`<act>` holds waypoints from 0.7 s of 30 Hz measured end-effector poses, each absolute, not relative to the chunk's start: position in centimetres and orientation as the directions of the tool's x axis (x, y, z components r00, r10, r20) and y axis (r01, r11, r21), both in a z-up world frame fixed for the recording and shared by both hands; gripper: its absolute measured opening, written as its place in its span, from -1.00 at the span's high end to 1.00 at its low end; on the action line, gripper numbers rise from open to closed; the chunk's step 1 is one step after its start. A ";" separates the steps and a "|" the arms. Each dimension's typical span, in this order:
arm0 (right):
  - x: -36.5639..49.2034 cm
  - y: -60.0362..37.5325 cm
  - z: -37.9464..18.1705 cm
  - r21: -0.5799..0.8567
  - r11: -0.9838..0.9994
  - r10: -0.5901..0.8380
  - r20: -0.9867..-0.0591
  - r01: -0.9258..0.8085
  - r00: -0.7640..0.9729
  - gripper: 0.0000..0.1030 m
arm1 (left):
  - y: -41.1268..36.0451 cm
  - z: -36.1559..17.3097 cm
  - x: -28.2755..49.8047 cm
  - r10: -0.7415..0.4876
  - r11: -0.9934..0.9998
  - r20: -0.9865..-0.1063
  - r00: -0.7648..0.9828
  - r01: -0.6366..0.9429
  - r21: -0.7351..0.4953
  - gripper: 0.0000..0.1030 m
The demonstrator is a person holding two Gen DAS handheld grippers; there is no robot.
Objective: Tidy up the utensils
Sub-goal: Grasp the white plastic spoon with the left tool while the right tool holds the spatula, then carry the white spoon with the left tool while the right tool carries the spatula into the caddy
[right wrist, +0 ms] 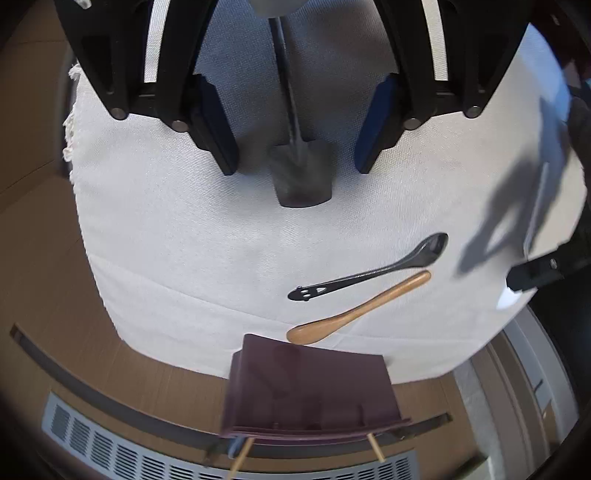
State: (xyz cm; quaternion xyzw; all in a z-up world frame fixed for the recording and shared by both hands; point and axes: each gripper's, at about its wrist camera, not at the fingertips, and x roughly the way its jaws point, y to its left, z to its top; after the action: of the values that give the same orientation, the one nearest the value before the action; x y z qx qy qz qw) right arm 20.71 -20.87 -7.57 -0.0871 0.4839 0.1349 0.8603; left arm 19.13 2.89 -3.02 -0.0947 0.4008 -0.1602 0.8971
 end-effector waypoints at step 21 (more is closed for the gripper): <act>20.9 -21.0 -7.4 -0.022 0.918 0.182 -0.865 -0.397 0.468 -0.06 | 3.5 -3.9 19.4 -0.374 0.925 -0.715 0.591 0.186 -0.330 0.34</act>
State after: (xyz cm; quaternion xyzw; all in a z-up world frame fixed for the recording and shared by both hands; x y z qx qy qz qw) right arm 20.86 -21.02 -7.35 -0.1106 0.4870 0.1702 0.8495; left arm 19.39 3.54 -3.91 -0.1108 0.4234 -0.1581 0.8851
